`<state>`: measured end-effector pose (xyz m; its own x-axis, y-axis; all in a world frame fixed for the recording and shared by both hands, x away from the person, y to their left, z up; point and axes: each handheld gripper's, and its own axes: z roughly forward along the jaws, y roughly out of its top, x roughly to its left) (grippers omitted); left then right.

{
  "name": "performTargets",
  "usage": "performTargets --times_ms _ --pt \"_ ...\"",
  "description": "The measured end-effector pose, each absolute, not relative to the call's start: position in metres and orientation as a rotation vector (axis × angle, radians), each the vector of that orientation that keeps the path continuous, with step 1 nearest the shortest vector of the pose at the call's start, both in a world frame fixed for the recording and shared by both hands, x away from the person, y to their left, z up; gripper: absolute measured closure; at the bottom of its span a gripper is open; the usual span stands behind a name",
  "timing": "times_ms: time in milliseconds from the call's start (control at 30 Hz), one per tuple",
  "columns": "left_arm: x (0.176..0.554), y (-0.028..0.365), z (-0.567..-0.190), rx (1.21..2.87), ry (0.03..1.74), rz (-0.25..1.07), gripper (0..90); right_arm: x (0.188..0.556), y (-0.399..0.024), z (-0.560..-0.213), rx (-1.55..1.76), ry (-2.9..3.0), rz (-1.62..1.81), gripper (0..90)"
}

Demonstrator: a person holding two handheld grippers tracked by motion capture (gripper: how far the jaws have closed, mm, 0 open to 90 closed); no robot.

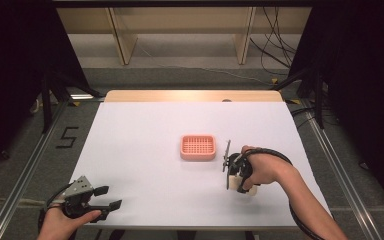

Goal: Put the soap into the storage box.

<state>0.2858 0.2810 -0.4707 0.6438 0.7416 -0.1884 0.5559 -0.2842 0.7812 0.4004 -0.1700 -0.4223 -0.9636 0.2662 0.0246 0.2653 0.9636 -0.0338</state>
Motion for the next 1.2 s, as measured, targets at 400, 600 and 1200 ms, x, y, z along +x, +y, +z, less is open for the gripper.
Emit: performTargets --times_ms 400,600,1200 --pt "0.286 0.281 -0.471 1.973 1.015 0.265 25.2 0.408 -0.172 -0.418 -0.411 -3.12 -0.041 50.1" --pt "0.286 0.281 -0.471 1.974 1.015 0.265 25.2 0.41 -0.174 -0.413 -0.473 -3.135 -0.136 50.1" --pt "0.286 0.281 -0.471 1.975 1.014 0.264 25.3 0.414 -0.177 -0.406 -0.586 -3.123 -0.34 50.1"
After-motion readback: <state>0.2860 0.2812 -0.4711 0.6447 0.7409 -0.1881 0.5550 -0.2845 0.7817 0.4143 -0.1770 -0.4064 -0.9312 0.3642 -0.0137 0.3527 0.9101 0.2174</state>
